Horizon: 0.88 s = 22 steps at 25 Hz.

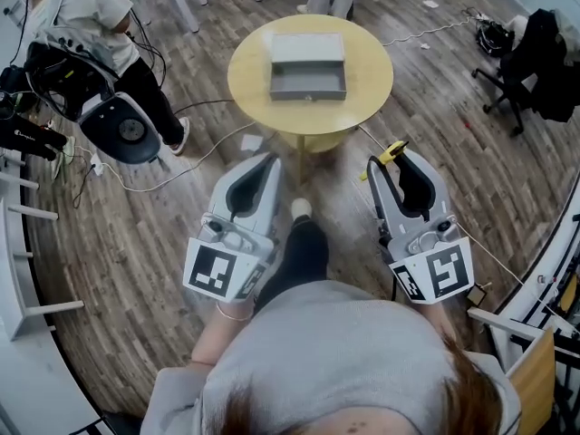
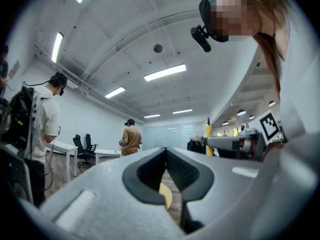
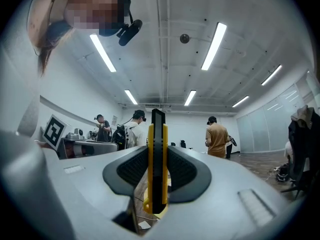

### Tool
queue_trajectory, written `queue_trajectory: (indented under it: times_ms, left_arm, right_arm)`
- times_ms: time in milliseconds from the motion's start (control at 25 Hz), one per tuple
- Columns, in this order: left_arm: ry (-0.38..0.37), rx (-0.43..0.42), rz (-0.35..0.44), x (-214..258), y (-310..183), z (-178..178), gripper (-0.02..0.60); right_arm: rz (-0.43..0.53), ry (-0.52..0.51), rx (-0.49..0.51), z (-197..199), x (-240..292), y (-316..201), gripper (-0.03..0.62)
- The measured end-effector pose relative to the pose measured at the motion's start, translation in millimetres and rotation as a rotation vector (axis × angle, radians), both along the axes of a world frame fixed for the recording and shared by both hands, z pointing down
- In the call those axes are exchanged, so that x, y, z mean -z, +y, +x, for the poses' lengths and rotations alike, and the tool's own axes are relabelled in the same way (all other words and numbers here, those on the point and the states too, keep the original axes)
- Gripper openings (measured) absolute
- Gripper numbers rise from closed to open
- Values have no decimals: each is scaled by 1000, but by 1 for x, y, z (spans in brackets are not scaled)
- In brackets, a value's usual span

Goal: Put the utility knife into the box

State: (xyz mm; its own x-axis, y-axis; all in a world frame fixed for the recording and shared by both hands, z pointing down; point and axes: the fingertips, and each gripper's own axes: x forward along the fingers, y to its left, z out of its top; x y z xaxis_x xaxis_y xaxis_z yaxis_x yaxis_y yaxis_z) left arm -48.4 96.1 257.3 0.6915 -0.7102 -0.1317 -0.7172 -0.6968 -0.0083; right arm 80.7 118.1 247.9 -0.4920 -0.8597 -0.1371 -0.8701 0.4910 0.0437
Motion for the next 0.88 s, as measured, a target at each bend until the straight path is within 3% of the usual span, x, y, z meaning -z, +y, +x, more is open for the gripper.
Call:
queue_trajectory:
  times_ms: [320,640,880]
  left_arm:
    - [-8,-40,-18,-13,-106,0,-3]
    - [-42,-101,2,-34,-172,24,-3]
    - [-34,-122,-19,-26,-240,20,-3]
  right_arm:
    - [-8,3,-25,-8,-9,-104,120]
    - [18,-38,-49,5,-27,-173,120]
    - [-5,-9,-50,-8,-19,-246,120]
